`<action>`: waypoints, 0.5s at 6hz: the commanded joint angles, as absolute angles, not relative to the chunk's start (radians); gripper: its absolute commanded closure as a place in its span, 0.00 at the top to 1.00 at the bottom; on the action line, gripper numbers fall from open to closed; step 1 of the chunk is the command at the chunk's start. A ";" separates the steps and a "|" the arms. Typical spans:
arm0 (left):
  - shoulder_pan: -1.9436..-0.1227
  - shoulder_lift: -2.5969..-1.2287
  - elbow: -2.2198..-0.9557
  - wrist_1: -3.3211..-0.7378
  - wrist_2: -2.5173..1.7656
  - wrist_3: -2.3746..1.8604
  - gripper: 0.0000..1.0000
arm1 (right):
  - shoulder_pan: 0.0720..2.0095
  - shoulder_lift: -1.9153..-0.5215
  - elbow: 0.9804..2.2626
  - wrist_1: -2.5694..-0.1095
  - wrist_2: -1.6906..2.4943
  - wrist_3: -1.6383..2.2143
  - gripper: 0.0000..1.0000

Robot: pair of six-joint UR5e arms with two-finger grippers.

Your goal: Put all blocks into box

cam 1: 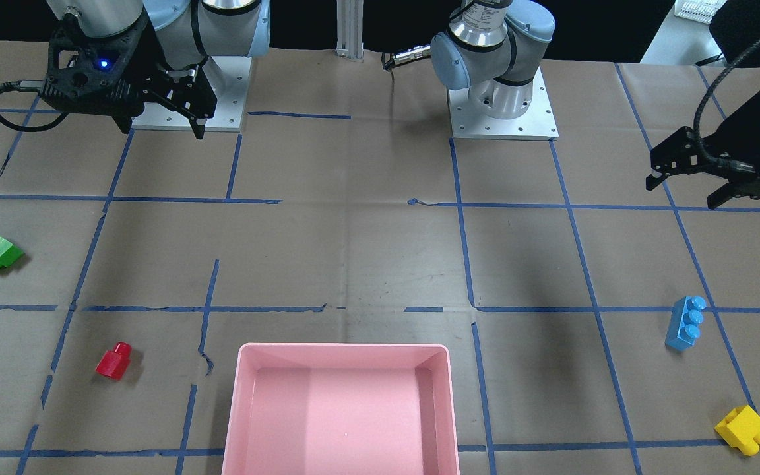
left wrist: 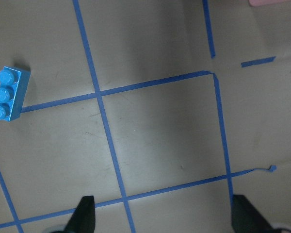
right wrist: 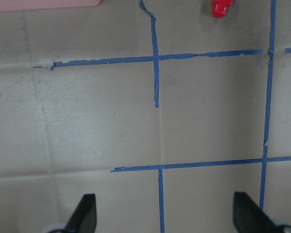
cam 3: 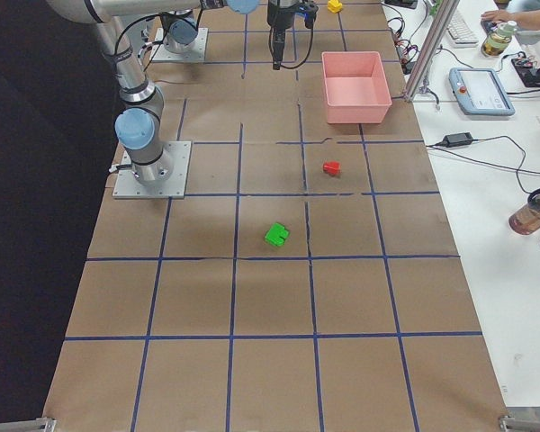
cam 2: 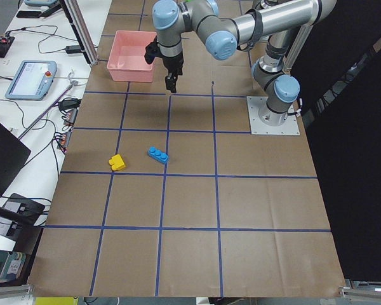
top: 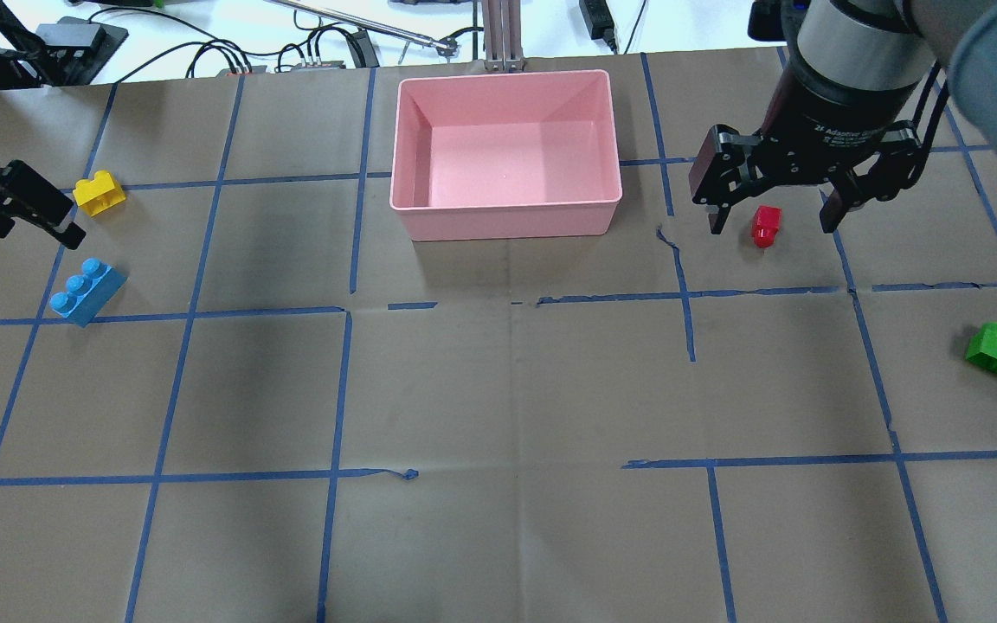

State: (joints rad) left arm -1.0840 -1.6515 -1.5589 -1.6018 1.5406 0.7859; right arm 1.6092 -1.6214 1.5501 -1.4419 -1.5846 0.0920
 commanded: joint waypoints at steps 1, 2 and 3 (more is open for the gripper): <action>-1.043 -1.745 -1.566 -1.534 1.542 0.905 0.99 | 1.609 -1.621 1.551 -1.442 -1.585 0.092 0.99; -1.025 -1.794 -1.566 -1.457 1.554 0.998 0.99 | 1.611 -1.620 1.551 -1.442 -1.585 0.092 0.99; -0.975 -1.855 -1.563 -1.362 1.583 1.075 0.99 | 1.611 -1.620 1.551 -1.442 -1.585 0.092 0.99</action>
